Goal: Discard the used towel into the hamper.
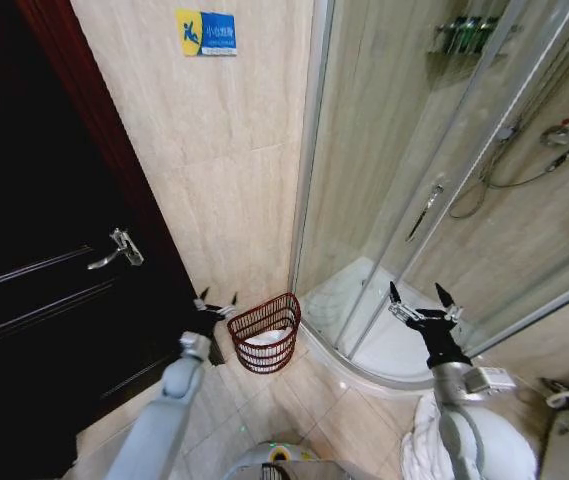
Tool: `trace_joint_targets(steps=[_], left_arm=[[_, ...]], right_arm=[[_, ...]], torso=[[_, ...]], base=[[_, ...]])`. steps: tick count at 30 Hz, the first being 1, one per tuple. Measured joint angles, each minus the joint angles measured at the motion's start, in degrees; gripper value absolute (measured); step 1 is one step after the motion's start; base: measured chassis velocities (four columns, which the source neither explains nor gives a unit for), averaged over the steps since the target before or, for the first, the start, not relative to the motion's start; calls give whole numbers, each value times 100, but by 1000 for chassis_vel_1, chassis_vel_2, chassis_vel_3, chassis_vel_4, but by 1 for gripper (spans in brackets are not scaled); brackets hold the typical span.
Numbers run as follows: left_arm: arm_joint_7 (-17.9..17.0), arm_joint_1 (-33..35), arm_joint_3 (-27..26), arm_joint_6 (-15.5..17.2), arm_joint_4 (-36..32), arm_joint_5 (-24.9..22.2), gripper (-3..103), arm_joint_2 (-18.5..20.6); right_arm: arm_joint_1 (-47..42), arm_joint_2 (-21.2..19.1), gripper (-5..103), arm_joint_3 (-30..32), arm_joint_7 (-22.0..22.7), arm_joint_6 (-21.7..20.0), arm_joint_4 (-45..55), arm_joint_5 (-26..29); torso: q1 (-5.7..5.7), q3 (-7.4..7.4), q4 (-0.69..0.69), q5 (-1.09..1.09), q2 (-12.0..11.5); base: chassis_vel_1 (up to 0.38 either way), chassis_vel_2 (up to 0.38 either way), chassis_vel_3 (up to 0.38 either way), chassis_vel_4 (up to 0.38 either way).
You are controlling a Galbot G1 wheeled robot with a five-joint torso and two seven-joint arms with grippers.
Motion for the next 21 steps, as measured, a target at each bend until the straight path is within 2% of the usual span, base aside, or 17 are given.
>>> trace_joint_targets(steps=[2,4,6,9,10,12,13,15,21], left_arm=[[-54,474,-495,83,-657,-309,100,126],[-77,583,-631,129,-826,-399,100,146],[-144,955,-1147,409,-1375,-736,100,231],[-150,1174,-1412,579,-1645,-896,100,252],[-158,1382,-1608,803,-1893,-1021,100,233],[-212,1667,-1772,1193,-2240,-1209,100,185],[-212,1667,-1772,1193,-2240,-1209,100,185],[-350,2020,-1887,1522,-2672,-1379,100,110],[-400,2324,-2004,1634,-3072,-1645,100,76]], right_arm=[[-130,49,100,52,-18,-49,95,21],[-172,63,100,64,-29,-73,126,48],[-313,124,100,91,-107,-179,228,173],[-341,147,100,122,-186,-226,256,201],[-344,147,100,155,-239,-297,290,237],[-326,113,100,192,-248,-415,341,315],[-326,113,100,192,-248,-415,341,315],[-299,25,100,240,-258,-510,403,390],[-458,-52,100,207,-279,-624,665,425]], torso=[[0,0,0,0,0],[0,0,0,-1,0],[0,0,-1,0,0],[0,0,0,0,0],[0,0,0,-1,0],[0,0,0,-1,0],[0,0,0,-1,0],[0,1,1,0,0],[0,1,1,0,0]], base=[[0,0,0,0],[0,0,0,0],[0,0,0,0],[0,0,0,0],[0,0,0,0],[0,0,0,0],[0,0,0,0],[0,0,0,0],[0,0,0,0]])
